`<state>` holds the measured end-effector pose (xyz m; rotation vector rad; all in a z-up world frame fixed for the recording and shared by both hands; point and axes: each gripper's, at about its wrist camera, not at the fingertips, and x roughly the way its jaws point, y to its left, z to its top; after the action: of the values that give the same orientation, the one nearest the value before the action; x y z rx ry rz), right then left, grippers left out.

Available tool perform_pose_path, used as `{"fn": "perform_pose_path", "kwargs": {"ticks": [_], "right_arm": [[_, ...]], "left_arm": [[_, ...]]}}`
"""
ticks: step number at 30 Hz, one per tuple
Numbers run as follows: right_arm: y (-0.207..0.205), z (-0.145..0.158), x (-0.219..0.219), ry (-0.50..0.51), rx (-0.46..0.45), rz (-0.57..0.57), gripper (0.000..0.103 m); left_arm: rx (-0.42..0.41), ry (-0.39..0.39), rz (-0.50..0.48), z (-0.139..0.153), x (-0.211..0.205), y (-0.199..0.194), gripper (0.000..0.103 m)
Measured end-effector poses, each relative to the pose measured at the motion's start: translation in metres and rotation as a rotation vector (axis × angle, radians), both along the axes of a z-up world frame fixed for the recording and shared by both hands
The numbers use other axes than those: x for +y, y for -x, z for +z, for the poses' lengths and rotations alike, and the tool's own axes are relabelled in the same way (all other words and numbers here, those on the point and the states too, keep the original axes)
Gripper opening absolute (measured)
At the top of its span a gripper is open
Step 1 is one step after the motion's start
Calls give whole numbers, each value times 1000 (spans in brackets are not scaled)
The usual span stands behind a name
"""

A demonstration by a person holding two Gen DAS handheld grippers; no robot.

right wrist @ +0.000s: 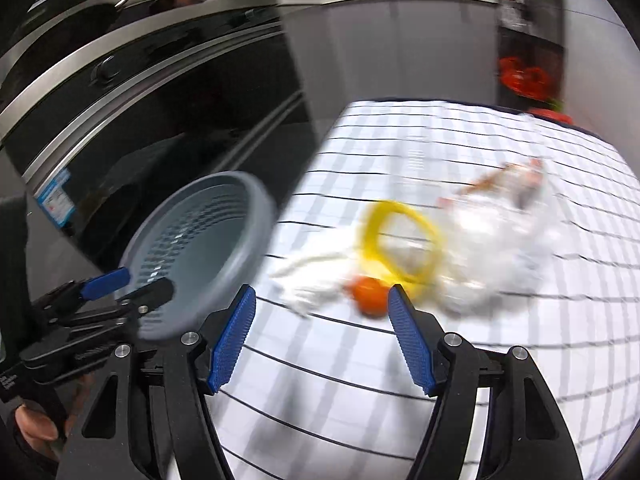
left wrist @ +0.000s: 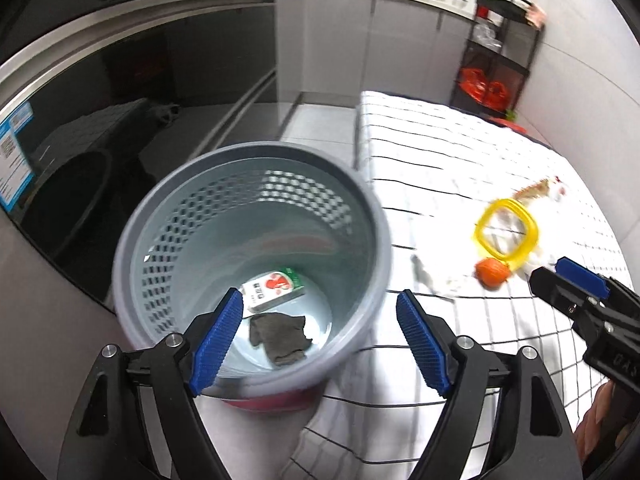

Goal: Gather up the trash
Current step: 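Move both grippers back over the table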

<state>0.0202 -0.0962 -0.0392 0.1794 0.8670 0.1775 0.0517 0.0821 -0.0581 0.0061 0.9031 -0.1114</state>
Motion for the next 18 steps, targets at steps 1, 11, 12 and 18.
{"fn": "perform_pose_path", "kwargs": {"ticks": [1, 11, 12, 18], "right_arm": [[4, -1, -9, 8, 2, -19, 66], [22, -17, -56, 1, 31, -120, 66], [22, -18, -58, -1, 34, -124, 66], [20, -26, -75, -22, 43, -163, 66]], "left_arm": [[-3, -5, -15, 0, -7, 1, 79], [7, -42, -106, -14, -59, -4, 79], [3, -50, -111, -15, -64, -6, 79], [13, -62, -125, -24, -83, -17, 79]]}}
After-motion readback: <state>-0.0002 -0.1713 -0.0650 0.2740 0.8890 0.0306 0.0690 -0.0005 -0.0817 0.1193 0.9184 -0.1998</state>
